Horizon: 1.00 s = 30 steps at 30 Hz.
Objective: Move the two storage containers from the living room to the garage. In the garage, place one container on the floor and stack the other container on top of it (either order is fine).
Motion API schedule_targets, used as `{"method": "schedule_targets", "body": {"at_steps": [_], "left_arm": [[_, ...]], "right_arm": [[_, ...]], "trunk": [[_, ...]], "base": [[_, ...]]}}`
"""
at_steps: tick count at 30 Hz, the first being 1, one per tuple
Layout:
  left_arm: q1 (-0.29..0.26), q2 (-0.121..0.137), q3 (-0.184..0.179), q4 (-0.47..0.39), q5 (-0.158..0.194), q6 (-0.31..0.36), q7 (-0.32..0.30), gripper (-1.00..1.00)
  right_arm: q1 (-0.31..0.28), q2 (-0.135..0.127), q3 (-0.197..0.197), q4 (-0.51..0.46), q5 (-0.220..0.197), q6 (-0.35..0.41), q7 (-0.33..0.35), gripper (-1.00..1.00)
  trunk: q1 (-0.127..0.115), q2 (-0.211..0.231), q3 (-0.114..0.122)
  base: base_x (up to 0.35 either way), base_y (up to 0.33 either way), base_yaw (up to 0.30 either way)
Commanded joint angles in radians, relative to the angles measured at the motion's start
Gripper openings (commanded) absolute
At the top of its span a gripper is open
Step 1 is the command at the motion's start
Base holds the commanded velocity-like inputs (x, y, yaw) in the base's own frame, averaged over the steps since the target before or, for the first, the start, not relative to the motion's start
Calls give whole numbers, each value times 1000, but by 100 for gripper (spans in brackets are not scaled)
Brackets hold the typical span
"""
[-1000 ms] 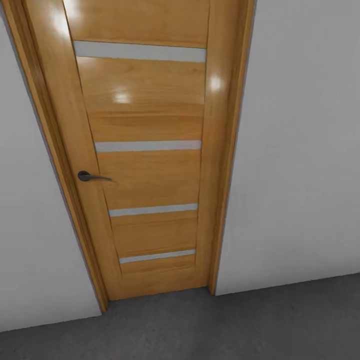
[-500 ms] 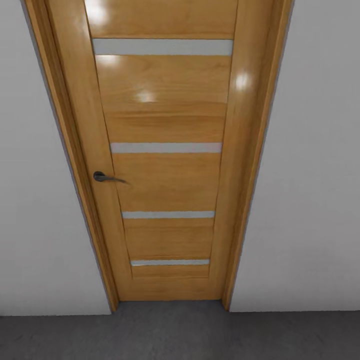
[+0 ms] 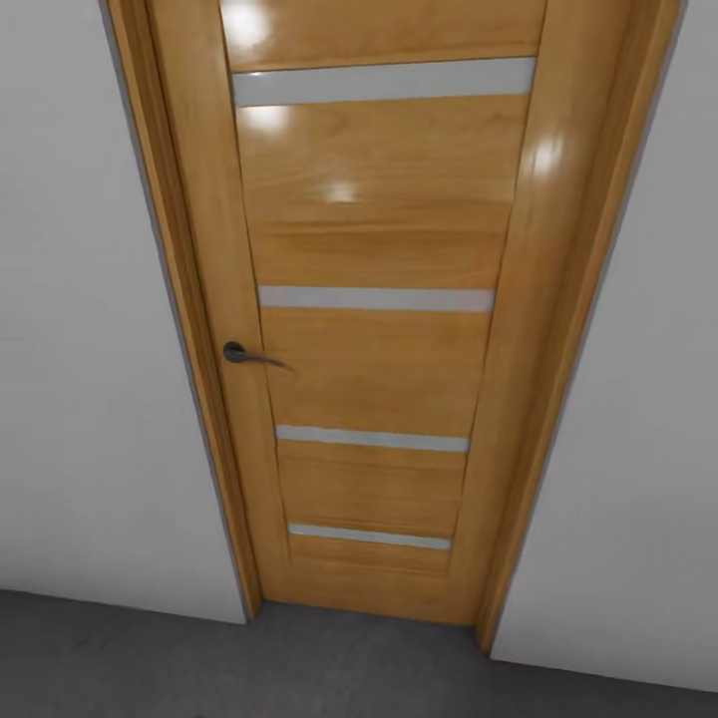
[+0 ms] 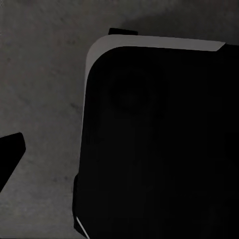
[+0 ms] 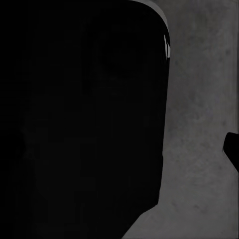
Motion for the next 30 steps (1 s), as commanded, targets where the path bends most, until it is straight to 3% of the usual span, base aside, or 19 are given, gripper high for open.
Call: {"method": "schedule_targets", "body": {"at_steps": [1, 9, 30], "left_arm": [[0, 0, 0, 0, 9, -2, 1, 100], [0, -1, 0, -1, 9, -2, 1, 100], [0, -2, 0, -3, 9, -2, 1, 100]], "right_arm": [[0, 0, 0, 0, 1, -3, 0, 100], [0, -2, 0, 0, 1, -3, 0, 100], [0, -2, 2, 0, 2, -3, 0, 100]], "trunk": [[0, 0, -1], [0, 0, -1], [0, 0, -1]], "base": [[65, -15, 270], [18, -4, 182], [8, 0, 7]]}}
